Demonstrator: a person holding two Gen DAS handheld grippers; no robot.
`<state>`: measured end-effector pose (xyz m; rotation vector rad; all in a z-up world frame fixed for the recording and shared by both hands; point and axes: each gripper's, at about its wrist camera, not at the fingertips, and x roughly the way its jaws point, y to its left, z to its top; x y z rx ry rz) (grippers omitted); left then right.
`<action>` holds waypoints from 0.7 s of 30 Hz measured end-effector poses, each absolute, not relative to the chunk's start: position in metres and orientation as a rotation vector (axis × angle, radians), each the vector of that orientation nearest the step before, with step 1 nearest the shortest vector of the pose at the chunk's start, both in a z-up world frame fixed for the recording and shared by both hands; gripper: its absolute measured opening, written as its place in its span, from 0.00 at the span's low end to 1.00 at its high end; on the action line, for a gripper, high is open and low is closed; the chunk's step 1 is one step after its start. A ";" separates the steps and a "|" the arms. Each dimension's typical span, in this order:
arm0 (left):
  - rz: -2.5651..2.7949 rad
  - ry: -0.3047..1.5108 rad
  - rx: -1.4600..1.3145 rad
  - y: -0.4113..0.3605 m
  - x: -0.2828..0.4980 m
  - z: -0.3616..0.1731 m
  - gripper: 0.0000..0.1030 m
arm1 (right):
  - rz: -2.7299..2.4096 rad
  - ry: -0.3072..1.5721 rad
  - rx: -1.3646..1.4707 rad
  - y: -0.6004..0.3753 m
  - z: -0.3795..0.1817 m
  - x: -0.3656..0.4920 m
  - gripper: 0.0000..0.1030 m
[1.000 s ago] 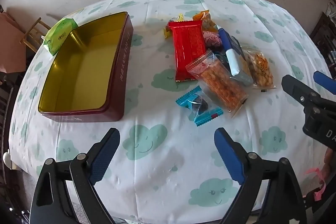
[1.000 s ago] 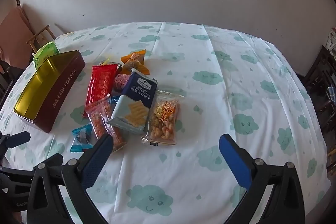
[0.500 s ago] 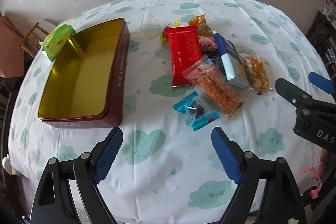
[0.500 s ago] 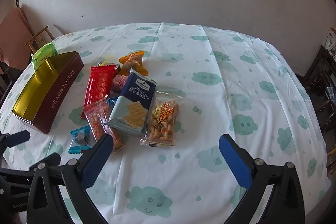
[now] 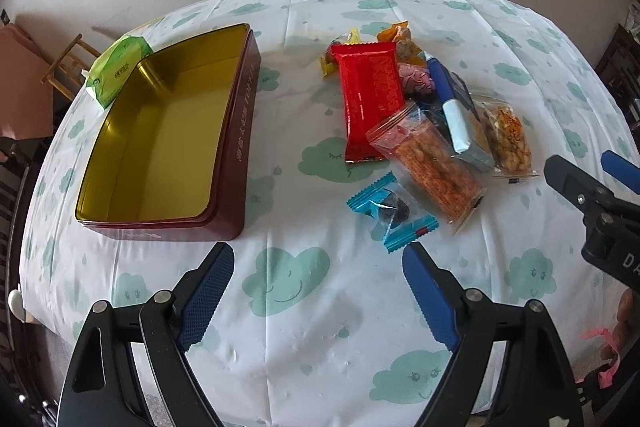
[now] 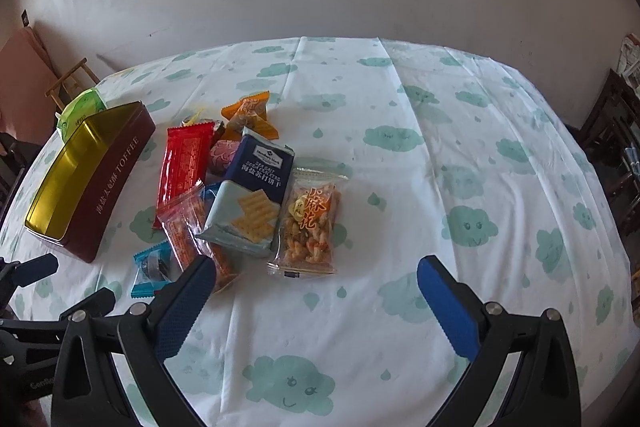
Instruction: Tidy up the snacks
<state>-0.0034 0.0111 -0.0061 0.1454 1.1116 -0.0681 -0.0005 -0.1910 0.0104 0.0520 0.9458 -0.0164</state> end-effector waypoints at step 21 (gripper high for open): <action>-0.080 1.134 0.123 0.012 0.005 -0.013 0.82 | -0.032 0.953 0.028 -0.190 0.008 0.005 0.99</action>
